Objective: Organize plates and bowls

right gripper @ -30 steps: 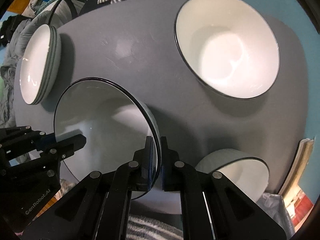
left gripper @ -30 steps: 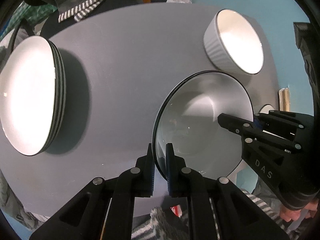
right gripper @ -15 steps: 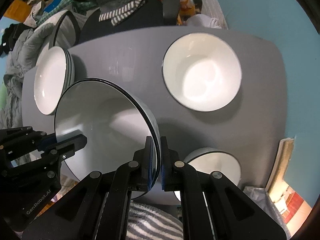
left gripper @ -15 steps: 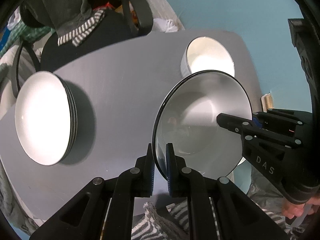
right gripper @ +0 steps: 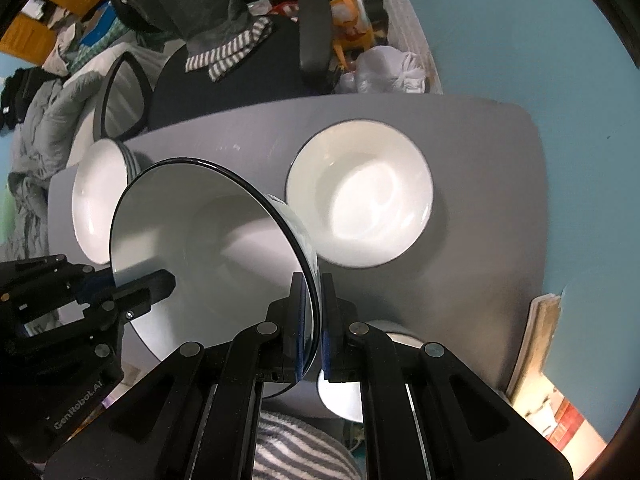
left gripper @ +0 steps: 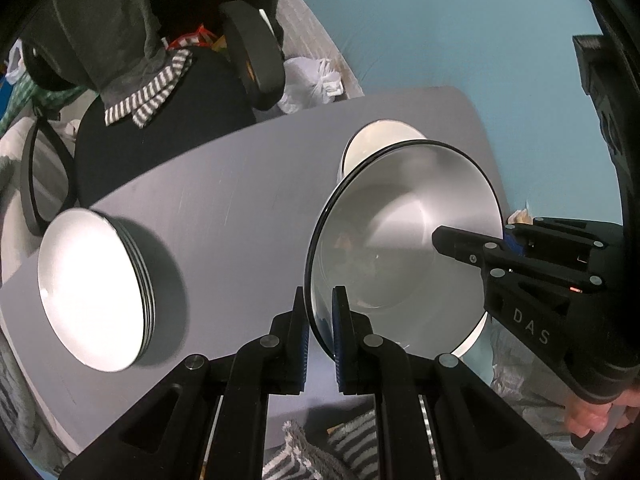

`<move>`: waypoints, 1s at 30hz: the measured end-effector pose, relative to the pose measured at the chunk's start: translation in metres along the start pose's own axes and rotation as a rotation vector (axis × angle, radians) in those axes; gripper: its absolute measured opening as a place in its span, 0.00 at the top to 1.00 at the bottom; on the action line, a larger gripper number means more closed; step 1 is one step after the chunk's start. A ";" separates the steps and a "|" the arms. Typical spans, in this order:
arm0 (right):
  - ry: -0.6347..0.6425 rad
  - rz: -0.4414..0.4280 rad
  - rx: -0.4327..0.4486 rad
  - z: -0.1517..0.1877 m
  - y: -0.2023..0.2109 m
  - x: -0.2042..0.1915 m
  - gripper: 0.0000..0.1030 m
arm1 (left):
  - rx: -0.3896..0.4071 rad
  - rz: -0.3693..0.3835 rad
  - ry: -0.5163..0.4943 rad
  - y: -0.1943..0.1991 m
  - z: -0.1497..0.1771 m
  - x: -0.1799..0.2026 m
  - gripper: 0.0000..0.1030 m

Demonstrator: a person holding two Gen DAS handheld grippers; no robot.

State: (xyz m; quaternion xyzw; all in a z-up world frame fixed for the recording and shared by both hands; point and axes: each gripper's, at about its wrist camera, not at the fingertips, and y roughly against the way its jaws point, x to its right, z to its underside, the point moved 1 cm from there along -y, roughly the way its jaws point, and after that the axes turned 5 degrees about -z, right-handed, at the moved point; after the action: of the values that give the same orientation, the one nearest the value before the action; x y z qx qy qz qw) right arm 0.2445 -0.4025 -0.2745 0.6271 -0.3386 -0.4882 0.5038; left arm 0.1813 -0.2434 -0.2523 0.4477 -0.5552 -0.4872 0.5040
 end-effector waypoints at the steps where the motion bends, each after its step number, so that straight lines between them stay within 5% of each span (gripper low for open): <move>1: -0.004 0.001 0.002 -0.003 0.002 0.003 0.94 | 0.003 -0.002 -0.006 0.001 -0.004 0.002 0.90; 16: -0.047 0.042 -0.013 -0.045 0.002 0.041 0.94 | -0.036 0.001 -0.055 -0.021 -0.062 0.024 0.90; 30: -0.082 0.045 -0.066 -0.054 -0.023 0.065 0.94 | -0.100 -0.021 -0.069 -0.057 -0.076 0.033 0.90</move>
State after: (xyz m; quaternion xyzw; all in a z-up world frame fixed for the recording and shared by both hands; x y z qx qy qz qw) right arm 0.3138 -0.4399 -0.3130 0.5820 -0.3567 -0.5129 0.5206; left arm 0.2543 -0.2904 -0.3039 0.4109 -0.5425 -0.5347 0.5009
